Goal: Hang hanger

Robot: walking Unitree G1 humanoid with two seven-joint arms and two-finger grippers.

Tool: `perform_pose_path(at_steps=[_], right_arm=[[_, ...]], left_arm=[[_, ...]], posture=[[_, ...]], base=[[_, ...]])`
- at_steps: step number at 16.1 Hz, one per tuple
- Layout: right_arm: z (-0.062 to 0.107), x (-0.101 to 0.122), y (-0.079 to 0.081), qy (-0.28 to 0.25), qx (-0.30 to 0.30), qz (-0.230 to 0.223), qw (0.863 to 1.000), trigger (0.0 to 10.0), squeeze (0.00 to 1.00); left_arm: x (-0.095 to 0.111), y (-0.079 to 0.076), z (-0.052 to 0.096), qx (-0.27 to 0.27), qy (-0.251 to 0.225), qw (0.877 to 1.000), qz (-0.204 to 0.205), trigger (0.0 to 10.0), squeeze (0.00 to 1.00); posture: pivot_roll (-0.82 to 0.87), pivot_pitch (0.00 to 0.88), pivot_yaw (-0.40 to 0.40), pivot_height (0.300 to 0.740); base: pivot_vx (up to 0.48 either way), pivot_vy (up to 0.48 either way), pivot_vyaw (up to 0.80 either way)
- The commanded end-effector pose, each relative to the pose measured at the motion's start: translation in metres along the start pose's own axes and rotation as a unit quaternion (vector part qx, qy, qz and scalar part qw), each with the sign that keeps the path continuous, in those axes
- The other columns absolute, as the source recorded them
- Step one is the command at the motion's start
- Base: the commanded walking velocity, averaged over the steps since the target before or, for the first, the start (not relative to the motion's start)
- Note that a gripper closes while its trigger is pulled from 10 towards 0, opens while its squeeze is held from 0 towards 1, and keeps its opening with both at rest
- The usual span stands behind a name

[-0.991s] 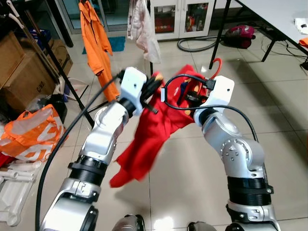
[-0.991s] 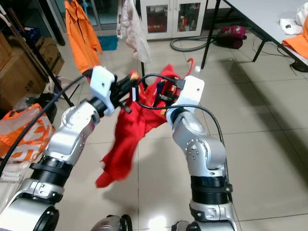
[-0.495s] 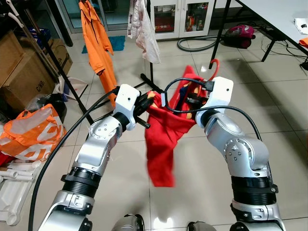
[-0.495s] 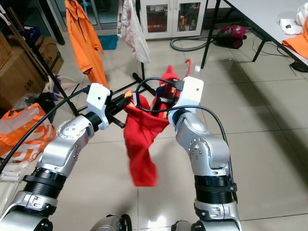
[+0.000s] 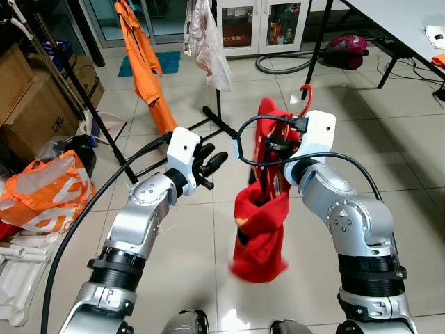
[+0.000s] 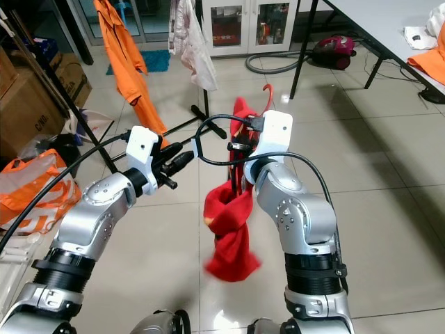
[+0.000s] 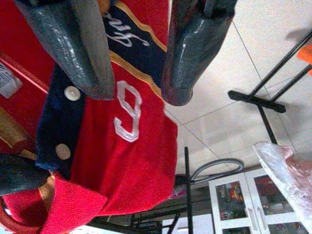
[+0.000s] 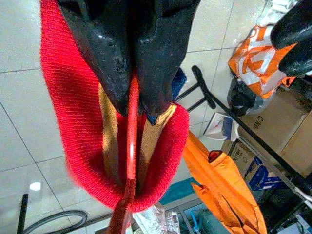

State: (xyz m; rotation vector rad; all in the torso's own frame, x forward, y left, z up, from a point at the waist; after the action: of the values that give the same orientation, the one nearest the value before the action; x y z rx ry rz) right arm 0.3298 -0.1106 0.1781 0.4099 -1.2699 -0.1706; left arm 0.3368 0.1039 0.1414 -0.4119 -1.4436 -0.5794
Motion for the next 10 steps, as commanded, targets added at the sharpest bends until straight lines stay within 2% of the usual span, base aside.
perform_pose_path(at_steps=[1, 3, 5, 7, 8, 10], right_arm=[[0.003, 0.013, 0.012, -0.023, 0.025, 0.008, 0.999, 10.0, 0.0], [0.003, 0.015, 0.011, -0.023, 0.031, 0.022, 0.999, 10.0, 0.0], [0.003, 0.019, 0.006, -0.021, 0.042, 0.051, 0.998, 10.0, 0.0], [0.002, 0.026, -0.003, -0.014, 0.056, 0.094, 0.994, 10.0, 0.0], [0.001, 0.031, -0.009, -0.006, 0.068, 0.131, 0.989, 10.0, 0.0], [0.0, 0.035, -0.015, 0.003, 0.086, 0.17, 0.982, 10.0, 0.0]], left_arm=[[-0.001, 0.0, 0.003, -0.006, 0.003, 1.0, 0.002, 10.0, 1.0], [0.003, 0.007, 0.009, 0.002, 0.0, 1.0, -0.002, 10.0, 1.0], [0.013, 0.026, 0.017, 0.032, -0.015, 0.999, -0.021, 10.0, 1.0], [0.031, 0.054, 0.028, 0.07, -0.047, 0.996, -0.037, 10.0, 1.0], [0.044, 0.063, 0.034, 0.062, -0.071, 0.995, -0.045, 10.0, 0.0], [0.059, 0.066, 0.04, 0.042, -0.101, 0.993, -0.046, 10.0, 0.0]], posture=[[-0.07, 0.083, 0.073, 0.74], [-0.08, 0.072, 0.067, 0.74], [-0.08, 0.062, 0.059, 0.74], [-0.08, 0.068, 0.048, 0.74], [-0.08, 0.067, 0.043, 0.74], [-0.08, 0.073, 0.032, 0.74]], base=[[0.0, 0.0, 0.0], [0.0, 0.0, 0.0], [0.0, 0.0, 0.0], [0.0, 0.0, 0.0], [0.0, 0.0, 0.0], [0.0, 0.0, 0.0]])
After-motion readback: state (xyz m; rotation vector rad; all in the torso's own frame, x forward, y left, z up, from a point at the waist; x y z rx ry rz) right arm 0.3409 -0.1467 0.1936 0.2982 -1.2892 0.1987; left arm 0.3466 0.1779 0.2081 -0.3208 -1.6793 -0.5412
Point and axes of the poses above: a point about 5 cm out from each wrist's last joint towards the gripper, its own z axis pointing back from the gripper into the wrist, its own x axis along the axis of the wrist's last joint, y = z × x, the point moved 1 cm from there along -z, pointing out of the wrist towards the gripper, and after that the axes turned 5 degrees about -z, right-handed, at the moved point
